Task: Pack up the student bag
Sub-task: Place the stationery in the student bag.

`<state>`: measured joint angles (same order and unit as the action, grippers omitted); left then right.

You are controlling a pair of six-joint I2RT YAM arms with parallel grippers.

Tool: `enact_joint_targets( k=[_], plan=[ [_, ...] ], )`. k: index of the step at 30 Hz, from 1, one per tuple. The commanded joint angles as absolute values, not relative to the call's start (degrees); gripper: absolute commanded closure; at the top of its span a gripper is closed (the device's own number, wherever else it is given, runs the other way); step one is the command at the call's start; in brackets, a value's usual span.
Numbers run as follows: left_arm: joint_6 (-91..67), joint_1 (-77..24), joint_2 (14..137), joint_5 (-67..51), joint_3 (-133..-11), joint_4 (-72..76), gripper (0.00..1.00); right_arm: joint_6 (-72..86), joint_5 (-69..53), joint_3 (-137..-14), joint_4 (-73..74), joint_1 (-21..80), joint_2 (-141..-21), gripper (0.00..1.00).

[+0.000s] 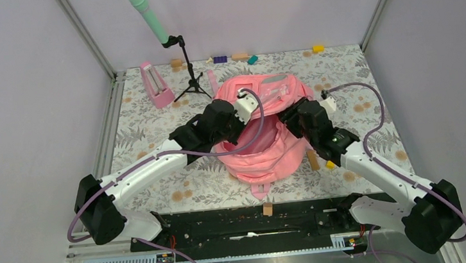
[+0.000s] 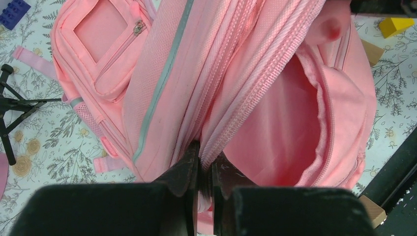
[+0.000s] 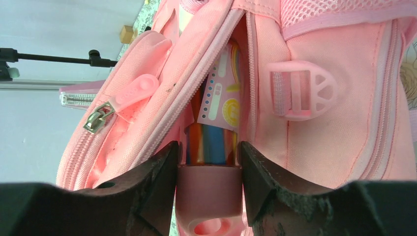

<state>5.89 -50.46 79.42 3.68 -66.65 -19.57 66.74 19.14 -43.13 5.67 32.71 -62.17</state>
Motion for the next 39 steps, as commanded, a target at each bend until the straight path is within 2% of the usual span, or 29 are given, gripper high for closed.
enact_joint_targets(
  k=[1,4,9,13,22,25,27,30,33,36,39],
  plan=[
    [3.8,-51.3,76.2,1.2,-68.4,-15.6,1.0,62.9,21.4,-49.6,-1.6,33.1,-61.6,0.73],
    [3.8,-51.3,76.1,0.3,-68.5,-15.5,1.0,63.0,16.3,-52.0,-3.4,33.1,-66.0,0.81],
    [3.6,-51.3,75.8,-2.0,-68.4,-15.2,1.0,64.4,9.7,-56.5,-6.2,33.2,-72.1,0.86],
    [3.8,-51.3,74.4,-2.7,-67.9,-14.4,1.0,61.3,14.4,-55.3,-10.0,33.7,-74.3,0.87],
    [2.5,-51.3,75.0,-6.6,-68.4,-14.5,1.0,51.2,23.4,-44.2,-35.7,35.3,-80.3,0.86],
    [2.1,-51.3,75.2,-7.4,-68.3,-14.2,1.0,46.4,25.7,-44.9,-38.2,36.7,-82.4,0.76],
    [2.1,-51.3,75.6,-7.5,-68.2,-14.2,1.0,45.1,27.1,-45.3,-37.9,37.4,-82.8,0.64],
    [1.9,-51.3,76.4,-7.7,-68.4,-14.4,1.0,44.7,30.1,-44.4,-36.2,37.8,-82.2,0.42],
    [1.6,-51.3,77.0,-7.7,-68.5,-14.4,1.0,44.8,31.9,-42.0,-35.3,37.8,-80.1,0.27],
    [1.3,-51.3,77.4,-7.5,-68.5,-14.4,1.0,43.5,31.4,-40.1,-34.6,37.8,-78.0,0.18],
    [1.0,-51.3,77.8,-7.5,-68.5,-14.5,1.0,41.8,29.7,-39.8,-30.9,37.8,-75.4,0.17]
  ],
)
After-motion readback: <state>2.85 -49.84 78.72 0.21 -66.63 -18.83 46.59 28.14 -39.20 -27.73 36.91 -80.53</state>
